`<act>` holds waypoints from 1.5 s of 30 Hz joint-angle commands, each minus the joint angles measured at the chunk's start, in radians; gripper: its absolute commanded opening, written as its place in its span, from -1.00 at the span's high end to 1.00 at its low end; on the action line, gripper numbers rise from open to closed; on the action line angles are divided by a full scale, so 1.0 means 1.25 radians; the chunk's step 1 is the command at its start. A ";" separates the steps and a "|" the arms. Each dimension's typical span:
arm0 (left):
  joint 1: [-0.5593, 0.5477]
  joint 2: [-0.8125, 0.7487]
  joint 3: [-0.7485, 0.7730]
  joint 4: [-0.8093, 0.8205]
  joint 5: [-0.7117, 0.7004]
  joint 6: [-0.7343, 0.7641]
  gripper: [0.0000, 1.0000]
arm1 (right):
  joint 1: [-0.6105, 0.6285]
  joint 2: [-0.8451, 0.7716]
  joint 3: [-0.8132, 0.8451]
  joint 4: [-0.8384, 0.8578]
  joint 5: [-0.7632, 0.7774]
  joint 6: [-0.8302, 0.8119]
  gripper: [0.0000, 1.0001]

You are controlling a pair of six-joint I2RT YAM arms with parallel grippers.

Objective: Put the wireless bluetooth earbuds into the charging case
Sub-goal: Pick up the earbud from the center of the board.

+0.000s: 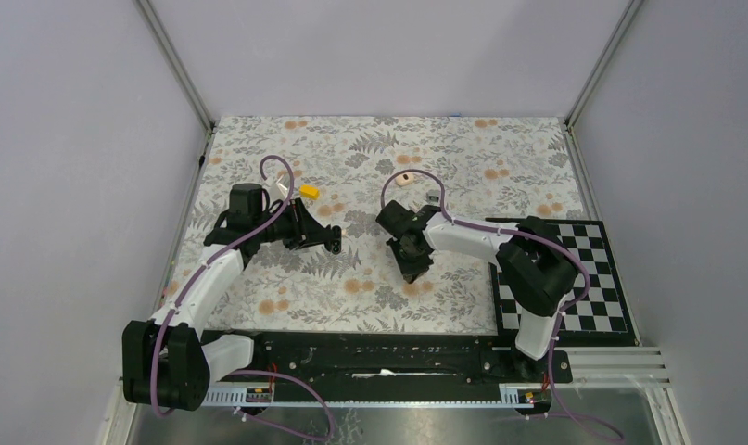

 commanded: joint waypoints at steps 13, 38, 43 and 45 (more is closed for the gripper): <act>-0.003 -0.009 0.019 0.020 0.026 0.017 1.00 | -0.003 -0.052 -0.005 0.041 0.073 0.037 0.96; -0.111 0.047 0.067 0.077 0.054 0.034 1.00 | 0.007 -0.457 -0.140 0.271 -0.153 0.074 1.00; -0.129 0.104 0.100 0.056 0.125 0.064 1.00 | 0.008 -0.514 -0.174 0.287 -0.157 -0.027 1.00; -0.135 0.126 0.118 0.049 0.124 0.051 1.00 | 0.009 -0.530 -0.181 0.284 -0.148 -0.079 1.00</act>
